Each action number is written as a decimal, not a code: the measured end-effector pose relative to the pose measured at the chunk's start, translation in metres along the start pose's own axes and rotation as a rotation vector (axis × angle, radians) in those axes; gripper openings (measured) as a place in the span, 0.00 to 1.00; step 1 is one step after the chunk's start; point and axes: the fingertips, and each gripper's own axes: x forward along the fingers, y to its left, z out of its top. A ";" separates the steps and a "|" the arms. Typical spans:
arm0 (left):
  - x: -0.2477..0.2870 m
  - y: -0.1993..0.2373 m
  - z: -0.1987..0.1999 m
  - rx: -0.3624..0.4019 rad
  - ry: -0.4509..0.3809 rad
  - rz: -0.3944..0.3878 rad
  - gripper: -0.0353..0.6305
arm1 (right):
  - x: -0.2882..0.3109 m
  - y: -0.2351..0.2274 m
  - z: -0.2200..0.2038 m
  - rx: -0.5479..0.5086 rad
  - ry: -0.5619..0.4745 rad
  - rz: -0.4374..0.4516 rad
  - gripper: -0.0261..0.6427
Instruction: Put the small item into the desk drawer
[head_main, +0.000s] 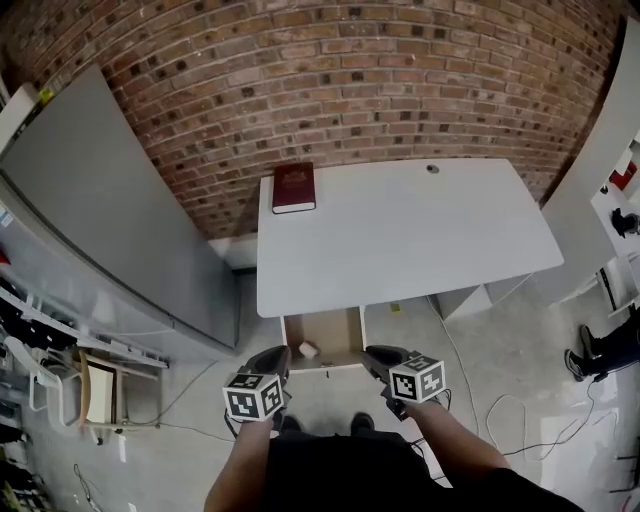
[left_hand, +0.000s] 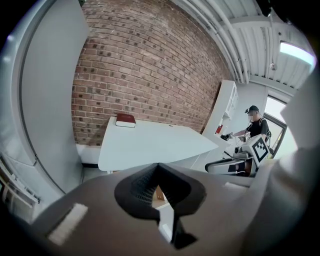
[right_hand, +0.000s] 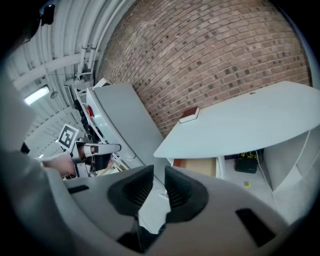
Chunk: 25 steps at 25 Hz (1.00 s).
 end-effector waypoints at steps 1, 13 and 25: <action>-0.003 0.003 0.002 0.001 -0.002 -0.008 0.07 | 0.000 0.005 0.001 0.002 -0.004 -0.004 0.16; -0.054 0.089 0.026 0.005 -0.031 -0.016 0.07 | 0.038 0.081 0.038 -0.011 -0.062 -0.009 0.16; -0.083 0.149 0.040 0.039 -0.061 -0.081 0.07 | 0.061 0.142 0.069 -0.064 -0.148 -0.056 0.16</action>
